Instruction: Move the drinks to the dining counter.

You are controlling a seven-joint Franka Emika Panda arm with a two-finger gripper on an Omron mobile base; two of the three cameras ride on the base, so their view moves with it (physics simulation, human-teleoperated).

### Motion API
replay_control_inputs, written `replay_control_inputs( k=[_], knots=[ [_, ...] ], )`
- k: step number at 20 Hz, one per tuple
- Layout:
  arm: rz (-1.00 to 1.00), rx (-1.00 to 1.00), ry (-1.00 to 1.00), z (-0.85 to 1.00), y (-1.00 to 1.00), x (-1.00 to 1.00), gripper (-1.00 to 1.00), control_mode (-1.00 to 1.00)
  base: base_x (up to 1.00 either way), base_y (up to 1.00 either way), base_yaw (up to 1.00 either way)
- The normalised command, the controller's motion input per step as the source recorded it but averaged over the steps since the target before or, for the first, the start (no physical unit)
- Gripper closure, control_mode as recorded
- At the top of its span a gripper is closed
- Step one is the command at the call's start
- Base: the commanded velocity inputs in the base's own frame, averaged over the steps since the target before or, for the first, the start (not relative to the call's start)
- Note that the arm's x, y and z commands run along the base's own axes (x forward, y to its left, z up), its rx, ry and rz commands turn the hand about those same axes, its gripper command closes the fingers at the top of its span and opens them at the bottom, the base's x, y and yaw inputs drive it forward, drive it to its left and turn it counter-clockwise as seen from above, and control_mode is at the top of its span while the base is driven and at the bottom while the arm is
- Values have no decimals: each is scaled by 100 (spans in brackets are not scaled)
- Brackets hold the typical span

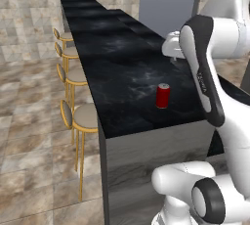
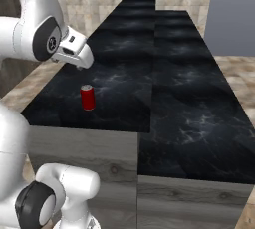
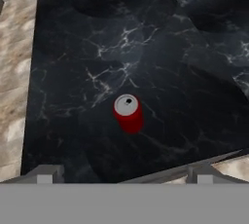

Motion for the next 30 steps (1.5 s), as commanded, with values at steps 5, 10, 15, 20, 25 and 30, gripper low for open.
replay_control_inputs(
  k=[5,10,15,20,25,30],
  knots=[
    [0,0,-1,5,0,-28,-100,-100,0,0,0],
    [4,0,0,0,-4,-46,-100,-100,0,0,0],
    [4,0,0,6,-6,-55,-100,-100,0,0,0],
    [5,-4,0,-3,0,-26,-100,-100,0,0,0],
    [4,-8,0,-13,-3,-16,-100,-100,0,0,0],
    [0,-4,0,0,-6,2,-100,100,2,-9,0]
  ],
)
